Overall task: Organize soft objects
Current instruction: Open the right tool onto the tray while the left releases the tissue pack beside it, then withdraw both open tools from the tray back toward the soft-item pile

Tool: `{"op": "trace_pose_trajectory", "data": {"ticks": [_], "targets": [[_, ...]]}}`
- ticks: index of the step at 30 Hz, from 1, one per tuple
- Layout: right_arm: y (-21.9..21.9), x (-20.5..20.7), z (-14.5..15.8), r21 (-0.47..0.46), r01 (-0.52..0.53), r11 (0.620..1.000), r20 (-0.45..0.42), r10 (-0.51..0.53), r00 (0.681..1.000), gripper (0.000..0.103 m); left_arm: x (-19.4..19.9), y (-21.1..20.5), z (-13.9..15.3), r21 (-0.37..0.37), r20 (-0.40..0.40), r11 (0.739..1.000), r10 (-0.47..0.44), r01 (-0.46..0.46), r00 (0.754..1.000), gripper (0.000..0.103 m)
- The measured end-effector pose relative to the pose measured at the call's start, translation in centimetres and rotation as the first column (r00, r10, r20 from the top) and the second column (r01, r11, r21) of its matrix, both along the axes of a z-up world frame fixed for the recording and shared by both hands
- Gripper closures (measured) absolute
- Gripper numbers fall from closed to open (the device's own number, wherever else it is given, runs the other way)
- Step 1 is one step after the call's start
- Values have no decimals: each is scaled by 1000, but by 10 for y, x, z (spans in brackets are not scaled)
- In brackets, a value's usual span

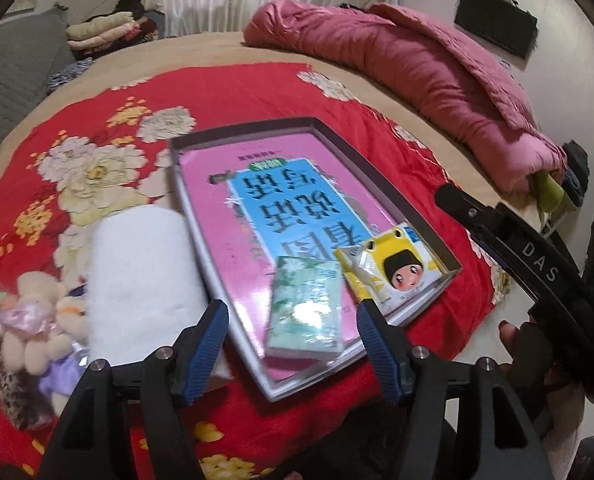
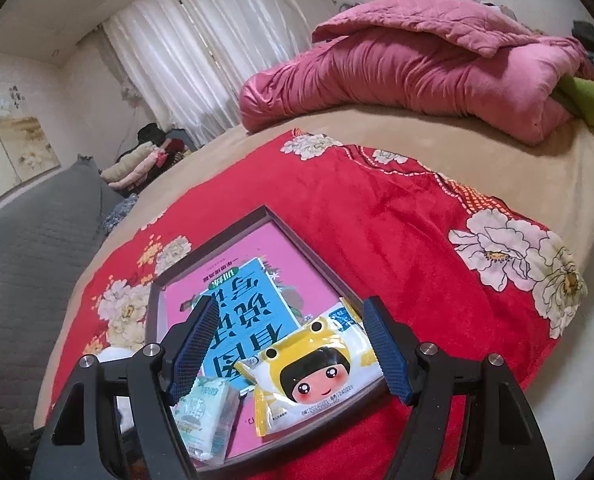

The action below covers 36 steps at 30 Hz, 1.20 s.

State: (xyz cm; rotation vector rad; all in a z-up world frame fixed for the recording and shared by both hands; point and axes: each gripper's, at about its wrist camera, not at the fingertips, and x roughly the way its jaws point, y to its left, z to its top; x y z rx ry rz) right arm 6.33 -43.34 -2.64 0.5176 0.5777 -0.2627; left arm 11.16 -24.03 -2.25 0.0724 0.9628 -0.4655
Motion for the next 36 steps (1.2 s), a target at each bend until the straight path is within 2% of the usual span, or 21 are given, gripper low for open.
{"op": "trace_pose_trajectory", "data": {"ticks": [9,17,28,36], "targets": [[23,-3,10,-80,-16,997,-24,14,1000,27,-14,39,10,-13,33,999,53,-53,998,37],[55,-8,30,-154,-57,986,3,58,998,27,-24,73,21,-16,62,995,102,-101,993,37],[99,-17,49,-236,-142,961,11,149,989,27,-34,106,25,-51,64,989,140,-137,988,37],[139,-22,58,-312,-232,922,-6,242,970,26,-38,134,26,-81,50,981,181,-176,982,36]]}}
